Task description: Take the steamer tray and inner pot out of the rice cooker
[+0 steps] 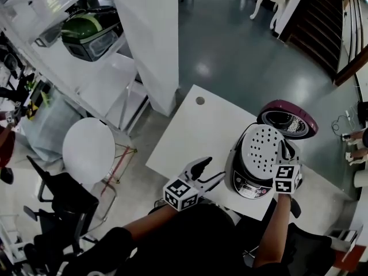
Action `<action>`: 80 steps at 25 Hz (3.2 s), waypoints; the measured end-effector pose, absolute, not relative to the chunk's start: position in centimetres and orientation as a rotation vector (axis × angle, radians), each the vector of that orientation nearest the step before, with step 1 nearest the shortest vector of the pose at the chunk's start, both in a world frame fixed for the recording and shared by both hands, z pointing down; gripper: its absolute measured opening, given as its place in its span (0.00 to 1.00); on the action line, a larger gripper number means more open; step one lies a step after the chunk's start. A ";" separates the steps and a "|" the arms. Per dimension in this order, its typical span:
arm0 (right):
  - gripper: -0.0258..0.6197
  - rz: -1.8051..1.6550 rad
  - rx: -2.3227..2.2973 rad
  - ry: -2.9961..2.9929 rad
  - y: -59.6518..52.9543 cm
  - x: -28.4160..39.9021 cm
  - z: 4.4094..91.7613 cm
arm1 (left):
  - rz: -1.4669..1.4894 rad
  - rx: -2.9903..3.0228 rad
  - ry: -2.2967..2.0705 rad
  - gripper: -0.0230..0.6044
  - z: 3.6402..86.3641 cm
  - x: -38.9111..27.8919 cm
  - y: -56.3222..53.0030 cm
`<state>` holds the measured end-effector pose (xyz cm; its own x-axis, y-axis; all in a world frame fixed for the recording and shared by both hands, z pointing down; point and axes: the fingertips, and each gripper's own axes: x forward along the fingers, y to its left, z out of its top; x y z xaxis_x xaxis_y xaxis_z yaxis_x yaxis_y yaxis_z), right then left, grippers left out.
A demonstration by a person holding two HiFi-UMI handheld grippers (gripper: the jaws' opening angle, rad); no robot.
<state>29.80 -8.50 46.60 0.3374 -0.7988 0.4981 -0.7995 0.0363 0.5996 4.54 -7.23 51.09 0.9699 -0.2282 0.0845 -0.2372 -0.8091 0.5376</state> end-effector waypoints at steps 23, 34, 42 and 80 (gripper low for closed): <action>0.07 -0.047 1.479 -1.767 -21.9 10.4 53.1 | -0.075 2.515 -0.713 0.48 51.4 -10.5 -13.2; 0.07 0.086 1.281 -1.884 -24.8 3.8 62.5 | -0.087 2.423 -0.912 0.48 53.0 -15.5 -13.5; 0.07 0.317 1.237 -1.923 -25.2 2.3 69.5 | -0.092 2.382 -1.039 0.48 53.0 -18.5 -12.6; 0.07 0.846 1.626 -2.022 -17.7 3.4 75.1 | -0.044 2.436 -0.872 0.48 54.4 -16.6 -13.5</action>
